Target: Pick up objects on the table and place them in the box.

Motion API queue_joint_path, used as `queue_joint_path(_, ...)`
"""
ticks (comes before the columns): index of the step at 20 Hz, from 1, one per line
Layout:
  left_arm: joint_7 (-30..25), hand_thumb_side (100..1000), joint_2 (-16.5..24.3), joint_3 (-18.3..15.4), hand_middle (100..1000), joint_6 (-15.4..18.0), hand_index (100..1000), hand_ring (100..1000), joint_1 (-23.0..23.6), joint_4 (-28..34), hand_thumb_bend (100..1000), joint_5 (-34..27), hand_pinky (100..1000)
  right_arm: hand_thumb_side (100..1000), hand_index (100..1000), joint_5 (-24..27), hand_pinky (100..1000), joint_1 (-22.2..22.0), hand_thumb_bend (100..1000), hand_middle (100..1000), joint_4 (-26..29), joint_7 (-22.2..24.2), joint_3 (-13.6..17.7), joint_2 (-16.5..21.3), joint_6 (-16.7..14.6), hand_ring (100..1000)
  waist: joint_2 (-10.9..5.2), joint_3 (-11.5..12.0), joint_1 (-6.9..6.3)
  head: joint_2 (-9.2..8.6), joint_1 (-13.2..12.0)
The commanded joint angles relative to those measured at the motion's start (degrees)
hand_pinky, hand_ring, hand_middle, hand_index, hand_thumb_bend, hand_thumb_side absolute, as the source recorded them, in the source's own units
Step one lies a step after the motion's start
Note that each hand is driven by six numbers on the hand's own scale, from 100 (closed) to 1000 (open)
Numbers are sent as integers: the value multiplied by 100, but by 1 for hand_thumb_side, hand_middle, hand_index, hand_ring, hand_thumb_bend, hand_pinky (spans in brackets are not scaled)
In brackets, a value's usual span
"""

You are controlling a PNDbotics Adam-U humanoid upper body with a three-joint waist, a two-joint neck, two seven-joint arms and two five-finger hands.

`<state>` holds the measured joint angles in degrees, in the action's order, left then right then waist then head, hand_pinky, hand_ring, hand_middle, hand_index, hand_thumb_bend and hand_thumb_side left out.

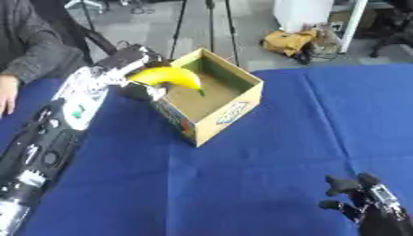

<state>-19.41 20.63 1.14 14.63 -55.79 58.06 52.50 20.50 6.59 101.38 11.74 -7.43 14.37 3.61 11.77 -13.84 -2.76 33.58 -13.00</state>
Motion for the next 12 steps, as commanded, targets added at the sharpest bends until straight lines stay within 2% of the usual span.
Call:
queue_joint_path(1,164,406,77,-77,503,40,724,547,-188,-115,100,96,688,840,626,-2,653,58,100,537,60,36,0,91,-14,963,-71,-16,19,-89,-23)
queue_joint_path(5,474,408,61,-268,515,-144,731,557,-423,-506,100,249,693,839,626,-15,653,112,100,537,71,106,-85,111,6,963,-15,-352,-38,-170,-176)
queue_joint_path(7,674,408,75,-277,515,-160,731,557,-478,-664,100,338,693,839,626,-15,653,135,100,537,76,132,-109,116,14,963,4,-444,-49,-194,-215)
queue_joint_path(12,1170,337,168,-277,537,-159,745,578,-601,-935,100,659,706,839,626,-25,653,185,100,537,105,175,-146,131,18,963,79,-754,-93,-282,-326)
